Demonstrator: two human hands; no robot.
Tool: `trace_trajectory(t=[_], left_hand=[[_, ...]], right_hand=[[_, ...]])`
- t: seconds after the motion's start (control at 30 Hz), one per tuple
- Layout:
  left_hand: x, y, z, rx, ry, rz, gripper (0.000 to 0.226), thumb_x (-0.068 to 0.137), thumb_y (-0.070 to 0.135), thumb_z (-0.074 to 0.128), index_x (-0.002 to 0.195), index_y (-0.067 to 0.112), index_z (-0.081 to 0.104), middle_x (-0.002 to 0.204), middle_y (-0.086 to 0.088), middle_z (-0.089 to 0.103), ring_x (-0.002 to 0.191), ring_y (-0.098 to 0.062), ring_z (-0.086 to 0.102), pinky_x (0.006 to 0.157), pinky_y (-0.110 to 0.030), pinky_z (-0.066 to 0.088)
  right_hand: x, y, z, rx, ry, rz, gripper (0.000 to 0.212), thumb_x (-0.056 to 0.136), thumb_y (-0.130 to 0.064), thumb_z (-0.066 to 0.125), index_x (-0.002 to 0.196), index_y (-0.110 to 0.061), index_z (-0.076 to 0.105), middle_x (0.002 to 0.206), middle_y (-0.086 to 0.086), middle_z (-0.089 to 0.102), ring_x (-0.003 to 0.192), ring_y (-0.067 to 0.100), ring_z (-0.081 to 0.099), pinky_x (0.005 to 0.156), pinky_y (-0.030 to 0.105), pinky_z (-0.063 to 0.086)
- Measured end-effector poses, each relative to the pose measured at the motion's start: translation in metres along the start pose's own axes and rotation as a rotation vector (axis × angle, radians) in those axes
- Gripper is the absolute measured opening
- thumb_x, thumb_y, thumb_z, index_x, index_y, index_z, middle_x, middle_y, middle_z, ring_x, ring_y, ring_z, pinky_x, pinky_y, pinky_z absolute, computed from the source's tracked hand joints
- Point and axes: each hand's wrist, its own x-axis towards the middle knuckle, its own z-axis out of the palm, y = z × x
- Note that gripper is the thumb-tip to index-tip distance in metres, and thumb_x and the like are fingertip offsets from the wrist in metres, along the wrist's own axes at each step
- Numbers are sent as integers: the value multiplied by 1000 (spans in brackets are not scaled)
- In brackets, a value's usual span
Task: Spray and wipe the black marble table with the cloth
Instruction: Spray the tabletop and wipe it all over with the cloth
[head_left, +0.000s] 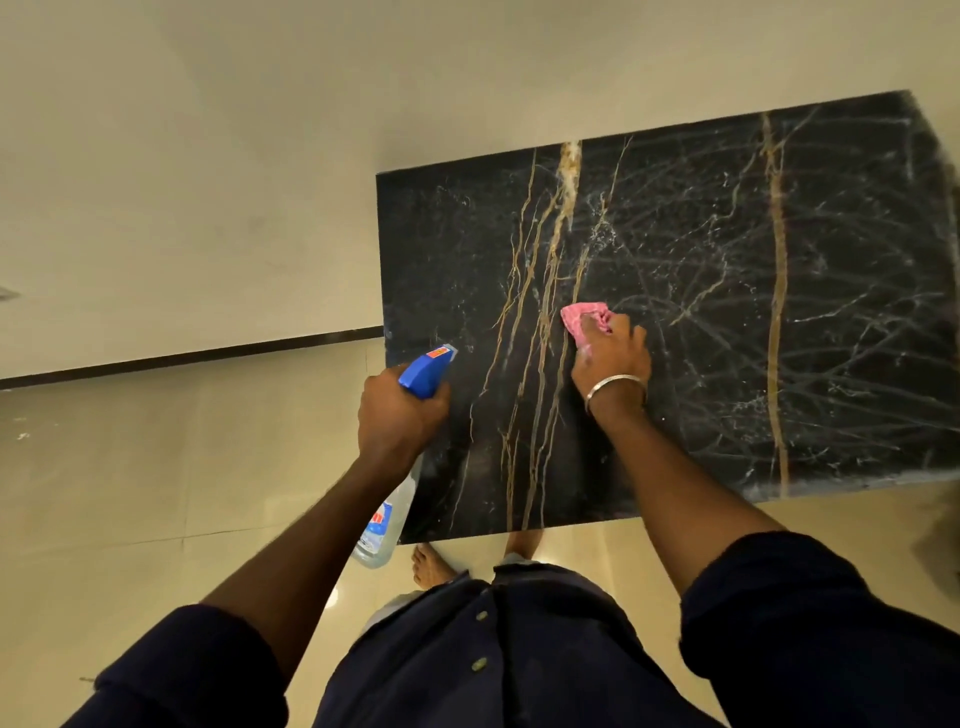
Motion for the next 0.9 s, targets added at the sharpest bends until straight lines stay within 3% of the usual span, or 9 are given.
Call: trace_trajectory(t=[0.1, 0.17, 0.23, 0.3, 0.4, 0.5, 0.6, 0.8, 0.9], left_hand=[[-1, 7, 3, -22, -13, 30, 18, 84, 23, 71, 93, 15, 57, 66, 5, 54, 58, -11, 54, 56, -16, 40], [-1, 14, 6, -33, -42, 80, 17, 85, 24, 71, 93, 15, 59, 65, 6, 55, 59, -10, 54, 57, -15, 40], [-2, 21, 9, -39, -72, 121, 17, 85, 26, 70, 93, 15, 60, 65, 5, 55, 59, -10, 55, 58, -17, 41], [-3, 28, 12, -39, -99, 140, 17, 84, 27, 71, 90, 15, 60, 64, 4, 56, 58, -10, 54, 59, -18, 41], [-6, 38, 16, -12, -149, 181, 17, 84, 27, 71, 87, 15, 60, 63, 4, 55, 56, -10, 54, 57, -18, 40], [-9, 46, 18, 50, -195, 222, 16, 83, 27, 72, 82, 18, 58, 60, 7, 54, 54, -8, 53, 56, -17, 38], [-12, 48, 19, 81, -198, 240, 17, 83, 28, 72, 83, 18, 58, 60, 7, 55, 55, -8, 54, 57, -19, 41], [-13, 47, 14, -9, -148, 227, 16, 84, 25, 71, 84, 16, 58, 62, 5, 54, 57, -8, 53, 58, -19, 41], [-13, 44, 16, -2, -158, 192, 17, 83, 27, 71, 84, 18, 57, 63, 4, 54, 55, -8, 54, 55, -17, 41]], right_hand=[[3, 15, -9, 413, -16, 3, 42, 90, -12, 54, 131, -13, 58, 112, 13, 55, 101, 29, 53, 88, 38, 47], [-3, 16, -20, 1009, -134, 246, 42, 92, -7, 55, 135, -9, 54, 120, 13, 62, 106, 27, 60, 92, 33, 49], [-19, 16, -28, 1603, -326, 472, 48, 91, -9, 55, 138, -5, 48, 126, 17, 61, 108, 31, 62, 91, 39, 52], [-34, 15, -32, 1899, -486, 542, 49, 88, -17, 53, 135, -9, 49, 118, 17, 65, 97, 30, 66, 82, 41, 55], [-45, 14, -29, 2038, -572, 535, 49, 86, -24, 54, 132, -9, 52, 113, 15, 68, 96, 28, 67, 83, 41, 56], [-46, 10, -26, 2066, -601, 506, 79, 70, -30, 77, 139, -6, 46, 128, 18, 59, 112, 32, 60, 98, 45, 48], [-43, 12, -28, 2094, -635, 488, 101, 53, -34, 92, 138, -5, 47, 133, 18, 56, 117, 32, 58, 100, 46, 47], [-42, 8, -24, 2080, -665, 470, 99, 50, -33, 93, 135, -7, 51, 126, 17, 61, 110, 31, 62, 92, 43, 53], [-42, 2, -24, 2060, -648, 485, 87, 55, -31, 90, 131, -8, 54, 121, 17, 64, 103, 30, 65, 88, 44, 54]])
